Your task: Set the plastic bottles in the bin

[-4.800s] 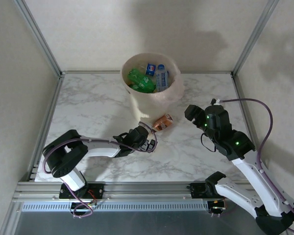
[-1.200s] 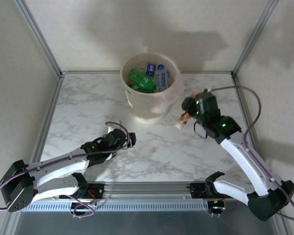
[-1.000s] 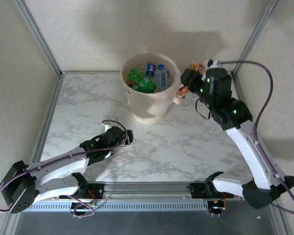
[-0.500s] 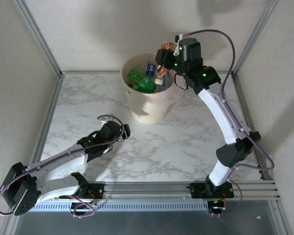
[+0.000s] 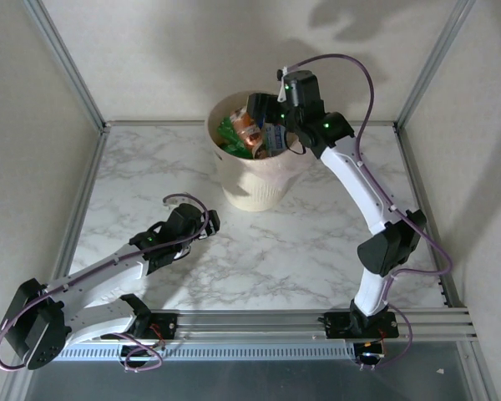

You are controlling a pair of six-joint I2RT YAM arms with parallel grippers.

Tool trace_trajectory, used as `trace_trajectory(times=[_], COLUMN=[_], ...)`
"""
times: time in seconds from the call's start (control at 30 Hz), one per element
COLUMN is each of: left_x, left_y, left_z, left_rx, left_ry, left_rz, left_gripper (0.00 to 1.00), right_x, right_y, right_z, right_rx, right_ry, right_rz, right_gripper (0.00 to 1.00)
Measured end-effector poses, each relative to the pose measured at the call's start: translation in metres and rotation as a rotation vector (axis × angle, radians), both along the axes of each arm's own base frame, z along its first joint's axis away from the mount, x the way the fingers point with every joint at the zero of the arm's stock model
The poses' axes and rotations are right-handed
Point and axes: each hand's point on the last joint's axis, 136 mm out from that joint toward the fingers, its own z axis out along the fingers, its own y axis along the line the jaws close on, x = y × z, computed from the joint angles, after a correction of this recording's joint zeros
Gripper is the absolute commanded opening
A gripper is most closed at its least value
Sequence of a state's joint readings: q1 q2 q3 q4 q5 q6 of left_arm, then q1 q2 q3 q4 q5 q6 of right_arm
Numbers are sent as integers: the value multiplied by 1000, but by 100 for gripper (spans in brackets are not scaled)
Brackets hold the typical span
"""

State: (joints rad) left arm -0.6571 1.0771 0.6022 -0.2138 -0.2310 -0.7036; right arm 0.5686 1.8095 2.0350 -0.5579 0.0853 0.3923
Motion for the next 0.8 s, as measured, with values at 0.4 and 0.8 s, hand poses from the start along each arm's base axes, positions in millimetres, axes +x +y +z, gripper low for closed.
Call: trace_trajectory(times=[0.4, 0.8], left_x=[1, 0], left_y=[7, 15], left_z=[7, 20], left_rx=[1, -21], left_ry=[-17, -49], left_rz=[8, 26], left_gripper=[95, 95], right_x=[-21, -67], right_y=[1, 64], right_z=[18, -19], right_rx=[24, -40], right_ry=[-35, 9], right_rz=[0, 108], right_gripper=[73, 67])
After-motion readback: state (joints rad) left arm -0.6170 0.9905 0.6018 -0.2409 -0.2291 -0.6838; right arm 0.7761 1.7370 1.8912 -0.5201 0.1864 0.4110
